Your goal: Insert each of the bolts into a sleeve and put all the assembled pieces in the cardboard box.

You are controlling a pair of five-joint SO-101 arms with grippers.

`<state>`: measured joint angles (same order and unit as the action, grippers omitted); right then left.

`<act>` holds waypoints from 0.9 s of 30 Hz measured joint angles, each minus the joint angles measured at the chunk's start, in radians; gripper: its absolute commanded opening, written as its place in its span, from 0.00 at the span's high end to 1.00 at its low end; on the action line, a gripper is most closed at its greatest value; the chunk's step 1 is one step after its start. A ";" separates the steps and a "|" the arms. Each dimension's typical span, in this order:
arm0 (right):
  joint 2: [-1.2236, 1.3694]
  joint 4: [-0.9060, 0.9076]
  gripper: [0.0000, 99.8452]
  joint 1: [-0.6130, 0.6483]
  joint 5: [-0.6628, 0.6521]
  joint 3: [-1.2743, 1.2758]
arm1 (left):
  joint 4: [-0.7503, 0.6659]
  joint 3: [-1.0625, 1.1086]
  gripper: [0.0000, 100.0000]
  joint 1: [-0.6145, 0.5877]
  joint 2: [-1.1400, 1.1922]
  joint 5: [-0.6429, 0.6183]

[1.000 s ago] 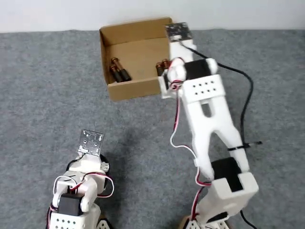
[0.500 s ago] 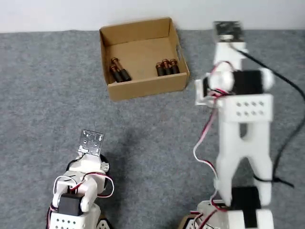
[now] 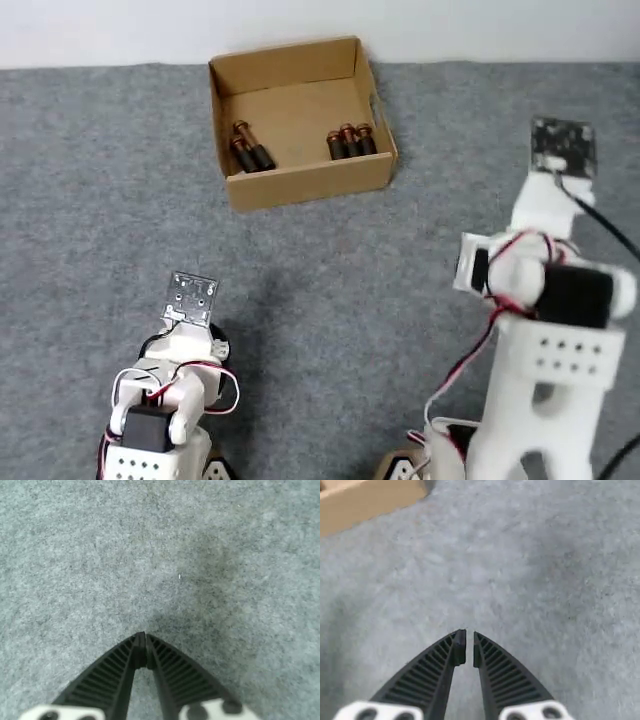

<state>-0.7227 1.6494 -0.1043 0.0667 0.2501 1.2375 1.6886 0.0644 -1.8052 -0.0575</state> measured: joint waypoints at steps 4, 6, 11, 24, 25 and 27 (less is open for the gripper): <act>-0.133 -0.178 0.99 -0.061 0.000 0.227 | 0.000 0.000 1.00 0.000 0.000 0.000; -0.206 -0.265 0.99 -0.068 0.000 0.341 | 0.000 0.000 1.00 0.000 0.000 0.000; -0.394 -0.454 0.99 -0.072 0.000 0.598 | 0.000 0.000 1.00 0.000 0.000 0.000; -0.954 -0.730 0.99 -0.072 -0.008 1.185 | 0.000 0.000 1.00 0.000 0.000 0.000; -1.005 -0.730 0.99 -0.072 -0.021 1.224 | 0.000 0.000 1.00 0.000 0.000 0.000; -1.071 -0.733 0.99 -0.072 -0.057 1.286 | 0.000 0.000 1.00 0.000 0.000 0.000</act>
<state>-1.7937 0.9160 -0.1765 0.0100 1.5359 1.2375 1.6886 0.0644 -1.8052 -0.0575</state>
